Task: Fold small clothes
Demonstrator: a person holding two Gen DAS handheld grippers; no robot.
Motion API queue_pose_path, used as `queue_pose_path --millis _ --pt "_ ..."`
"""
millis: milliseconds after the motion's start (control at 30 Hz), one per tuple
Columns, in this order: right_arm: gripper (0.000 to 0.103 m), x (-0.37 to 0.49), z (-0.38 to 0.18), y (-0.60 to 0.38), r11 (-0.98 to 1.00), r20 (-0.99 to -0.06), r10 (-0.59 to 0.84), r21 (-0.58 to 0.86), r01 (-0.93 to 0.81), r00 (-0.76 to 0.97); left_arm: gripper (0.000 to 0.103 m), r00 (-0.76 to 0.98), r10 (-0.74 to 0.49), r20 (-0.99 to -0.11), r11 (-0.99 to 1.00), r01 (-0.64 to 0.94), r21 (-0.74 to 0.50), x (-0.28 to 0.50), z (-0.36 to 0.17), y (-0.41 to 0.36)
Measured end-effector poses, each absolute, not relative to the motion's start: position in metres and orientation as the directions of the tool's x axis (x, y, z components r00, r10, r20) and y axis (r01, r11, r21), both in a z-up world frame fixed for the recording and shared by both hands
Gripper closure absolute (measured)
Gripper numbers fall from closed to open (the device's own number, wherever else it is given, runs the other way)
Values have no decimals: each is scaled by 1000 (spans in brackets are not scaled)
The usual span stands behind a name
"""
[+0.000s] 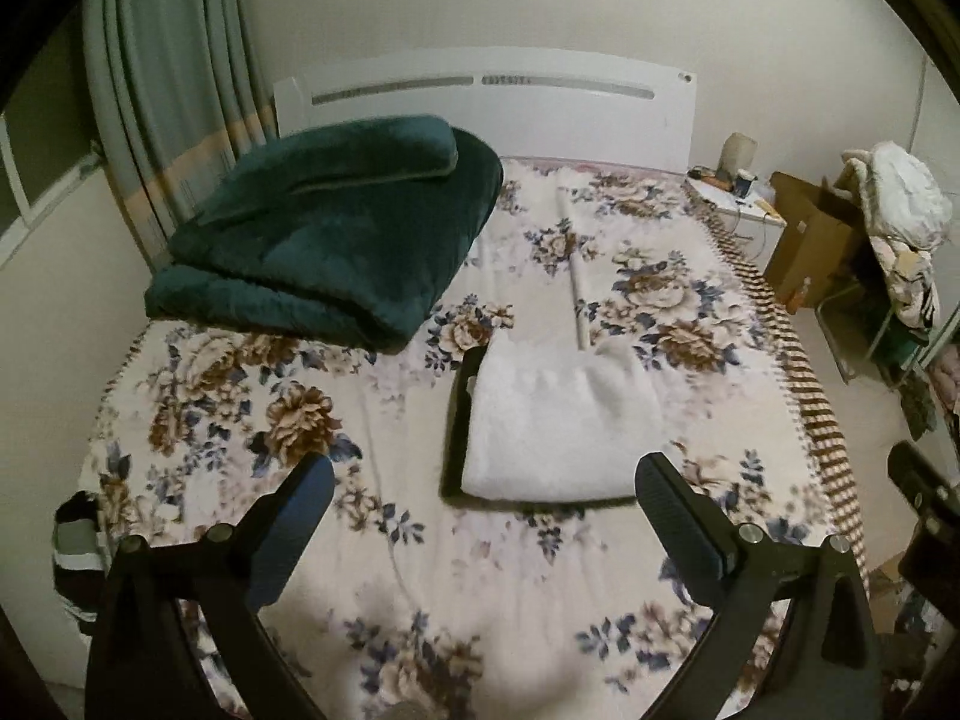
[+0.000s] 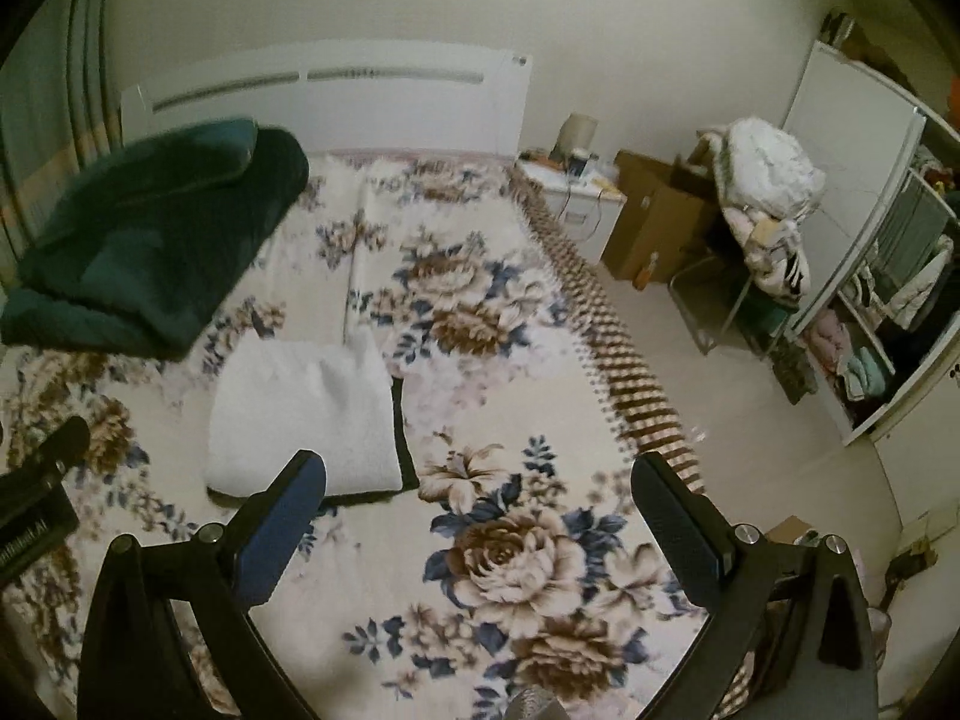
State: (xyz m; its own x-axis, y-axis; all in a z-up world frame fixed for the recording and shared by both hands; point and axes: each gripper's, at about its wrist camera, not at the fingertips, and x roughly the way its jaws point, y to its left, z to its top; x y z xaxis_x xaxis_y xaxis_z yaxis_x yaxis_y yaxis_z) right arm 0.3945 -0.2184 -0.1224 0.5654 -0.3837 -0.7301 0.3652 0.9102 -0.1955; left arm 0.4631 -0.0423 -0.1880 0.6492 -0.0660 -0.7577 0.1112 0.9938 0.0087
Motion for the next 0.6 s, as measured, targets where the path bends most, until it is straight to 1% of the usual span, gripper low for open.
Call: queue_pose_path --millis 100,300,600 --pt "0 359 -82 -211 913 -711 -380 -187 363 592 0 656 -74 -751 993 117 4 432 -159 -42" --pt "0 294 -17 -191 921 -666 -374 -184 345 645 0 670 -92 -737 992 124 -10 388 -114 -38" --pt "0 224 49 -181 931 -621 -348 -140 338 702 0 713 -76 -697 994 112 6 339 -70 -30"
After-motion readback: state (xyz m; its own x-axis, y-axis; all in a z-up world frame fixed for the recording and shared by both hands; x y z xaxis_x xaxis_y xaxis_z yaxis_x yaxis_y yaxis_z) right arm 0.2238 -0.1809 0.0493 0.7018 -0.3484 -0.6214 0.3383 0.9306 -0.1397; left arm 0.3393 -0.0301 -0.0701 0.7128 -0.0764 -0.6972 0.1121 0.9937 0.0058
